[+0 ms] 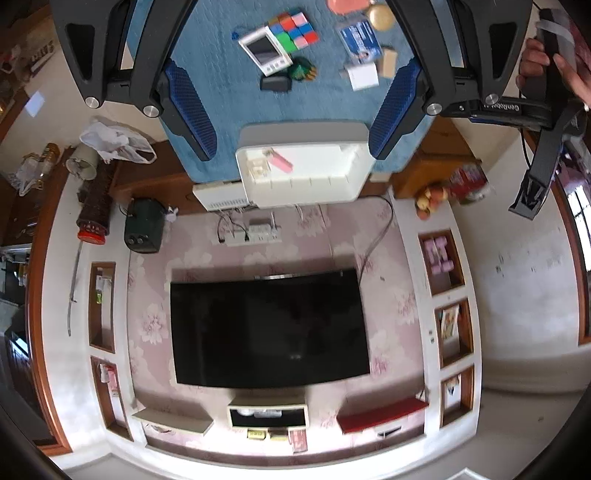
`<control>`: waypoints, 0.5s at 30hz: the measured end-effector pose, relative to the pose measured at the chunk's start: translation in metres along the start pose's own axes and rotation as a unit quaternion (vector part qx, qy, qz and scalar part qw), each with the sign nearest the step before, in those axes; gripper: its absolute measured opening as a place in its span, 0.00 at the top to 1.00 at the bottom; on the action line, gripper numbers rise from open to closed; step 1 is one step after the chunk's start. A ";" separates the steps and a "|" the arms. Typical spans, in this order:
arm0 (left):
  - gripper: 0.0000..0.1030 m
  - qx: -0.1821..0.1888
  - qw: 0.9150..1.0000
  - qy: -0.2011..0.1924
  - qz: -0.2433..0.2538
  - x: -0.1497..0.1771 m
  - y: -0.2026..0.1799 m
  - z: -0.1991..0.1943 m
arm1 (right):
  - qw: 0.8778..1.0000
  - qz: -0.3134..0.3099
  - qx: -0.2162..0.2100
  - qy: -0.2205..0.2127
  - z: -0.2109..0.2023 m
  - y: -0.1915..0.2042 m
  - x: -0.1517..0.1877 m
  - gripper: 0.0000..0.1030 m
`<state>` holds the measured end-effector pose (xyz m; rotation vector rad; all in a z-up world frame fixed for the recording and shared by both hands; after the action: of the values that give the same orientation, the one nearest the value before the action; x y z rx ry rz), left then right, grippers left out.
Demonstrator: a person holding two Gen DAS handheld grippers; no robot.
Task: Organize rigid objects
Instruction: 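Move both tools back toward the items on the table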
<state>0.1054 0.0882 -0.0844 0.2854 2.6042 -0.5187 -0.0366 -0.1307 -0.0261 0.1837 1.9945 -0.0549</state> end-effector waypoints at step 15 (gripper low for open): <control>0.23 0.008 0.972 0.116 -0.205 0.046 0.029 0.063 | 0.989 -0.082 -0.073 0.103 0.040 0.012 0.049 0.18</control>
<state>0.0988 0.0938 -0.1676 -0.2079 2.9017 -0.6790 -0.0185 -0.1188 -0.0873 -0.0724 2.2060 0.0046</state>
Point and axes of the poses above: each gripper's, at about its wrist camera, not at the fingertips, and z roughly the way its jaws point, y to its left, x to its underside, the point moved 1 cm from there along z, roughly the way its jaws point, and after that the axes turned 4 degrees about x, right-handed, at the moved point
